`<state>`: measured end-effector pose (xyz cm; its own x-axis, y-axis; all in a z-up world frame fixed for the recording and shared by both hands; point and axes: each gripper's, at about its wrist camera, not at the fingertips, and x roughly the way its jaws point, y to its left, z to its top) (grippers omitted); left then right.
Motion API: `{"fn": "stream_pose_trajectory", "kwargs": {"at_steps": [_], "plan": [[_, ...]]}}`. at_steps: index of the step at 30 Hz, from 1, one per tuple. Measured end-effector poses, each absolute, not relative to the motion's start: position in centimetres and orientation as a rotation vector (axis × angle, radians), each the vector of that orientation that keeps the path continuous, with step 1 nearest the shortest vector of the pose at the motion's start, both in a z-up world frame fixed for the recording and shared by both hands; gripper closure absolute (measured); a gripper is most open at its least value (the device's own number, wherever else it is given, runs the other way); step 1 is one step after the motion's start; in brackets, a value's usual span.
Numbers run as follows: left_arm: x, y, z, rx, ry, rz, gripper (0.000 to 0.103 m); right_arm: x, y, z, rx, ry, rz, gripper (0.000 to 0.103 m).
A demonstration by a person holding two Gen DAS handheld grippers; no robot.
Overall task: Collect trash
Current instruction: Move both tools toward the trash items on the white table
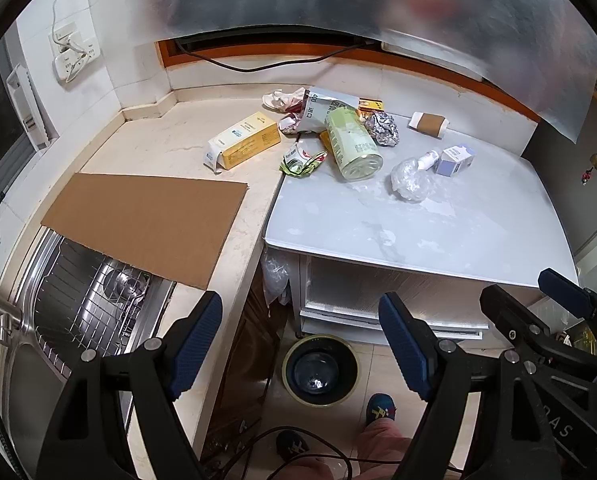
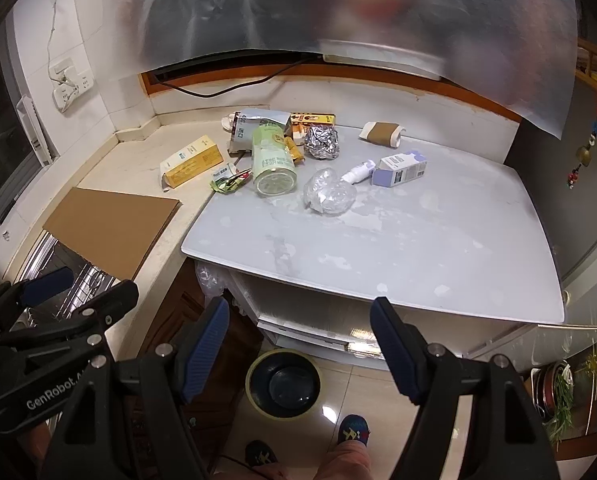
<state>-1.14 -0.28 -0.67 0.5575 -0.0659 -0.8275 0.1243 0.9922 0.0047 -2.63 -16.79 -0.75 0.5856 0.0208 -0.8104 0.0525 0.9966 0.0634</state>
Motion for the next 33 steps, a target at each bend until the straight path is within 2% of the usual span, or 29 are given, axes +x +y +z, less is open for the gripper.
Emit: {"fn": "stream_pose_trajectory", "kwargs": {"at_steps": [22, 33], "plan": [[-0.4, -2.2, -1.8, 0.151, 1.004, -0.162, 0.024, -3.1, -18.1, -2.0, 0.145, 0.971, -0.077, 0.029], [1.8, -3.7, -2.1, 0.202, 1.026, -0.137, 0.024, -0.7, -19.9, -2.7, 0.203, 0.992, -0.046, 0.029]]}}
